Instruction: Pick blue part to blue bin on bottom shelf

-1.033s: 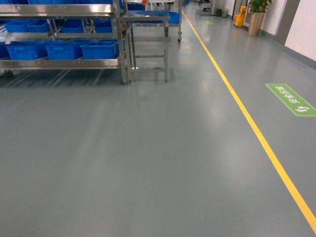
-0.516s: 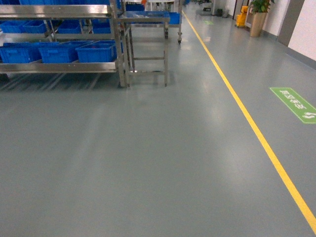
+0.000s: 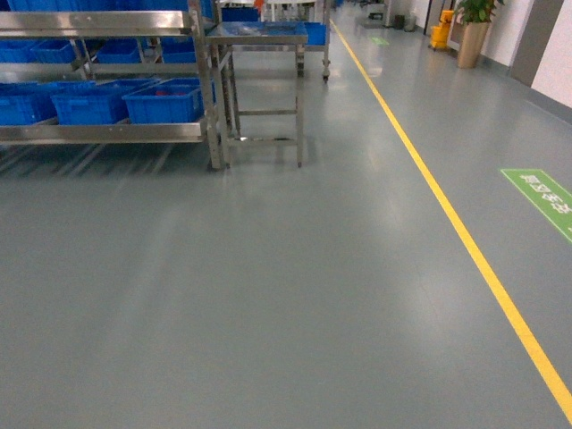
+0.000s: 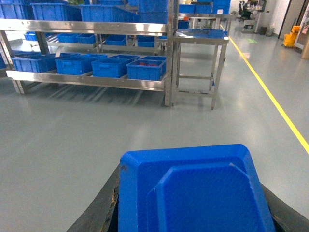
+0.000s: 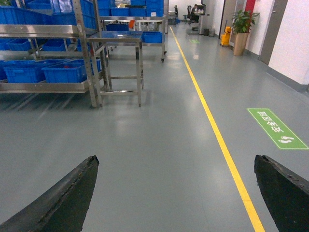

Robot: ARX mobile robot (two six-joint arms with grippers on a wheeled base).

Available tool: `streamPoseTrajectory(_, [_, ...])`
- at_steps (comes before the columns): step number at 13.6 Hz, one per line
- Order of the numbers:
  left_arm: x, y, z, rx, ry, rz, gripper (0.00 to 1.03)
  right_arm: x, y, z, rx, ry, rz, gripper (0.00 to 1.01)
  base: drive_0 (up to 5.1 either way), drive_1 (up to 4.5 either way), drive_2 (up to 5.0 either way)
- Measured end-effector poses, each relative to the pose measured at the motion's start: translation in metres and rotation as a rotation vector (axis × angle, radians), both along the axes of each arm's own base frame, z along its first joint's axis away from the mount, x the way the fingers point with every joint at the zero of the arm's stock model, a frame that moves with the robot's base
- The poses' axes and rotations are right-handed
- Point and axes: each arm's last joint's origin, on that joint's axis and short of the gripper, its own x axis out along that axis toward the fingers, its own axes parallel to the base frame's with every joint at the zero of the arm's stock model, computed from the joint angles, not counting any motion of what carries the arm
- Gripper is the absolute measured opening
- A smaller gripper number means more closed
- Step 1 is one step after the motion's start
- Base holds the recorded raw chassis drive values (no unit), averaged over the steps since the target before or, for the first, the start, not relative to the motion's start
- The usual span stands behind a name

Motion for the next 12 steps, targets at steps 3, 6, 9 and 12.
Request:
streamPoseTrajectory(3, [0.0000,0.0000,0.0001,0.000,-0.001,0.000,0.44,0.0000,0.0000,0.0007,0.000,-0.007,0.000,0.98,0.0,4.18,-4.1])
streamPoseTrajectory(6, [-0.0001,0.0000,0.0003,-0.001,-0.003,0.000,0.44,0.0000,0.0000,0.0000,0.000,0.000,0.000,0.98,0.0,4.09,-4.2])
streamPoseTrajectory(9, [0.0000,0.0000,-0.0001,0.001,0.001,0.000,0.44,0.0000,0.0000,0.0003,0.000,-0.003,0.000,0.98,0.0,4.16,-4.1])
streamPoseTrajectory(12, [-0.0001,0.0000,-0.0001,0.001,0.001,0.000,0.44,0.0000,0.0000,0.0000,0.000,0.000,0.000,0.98,0.0,4.18,-4.1])
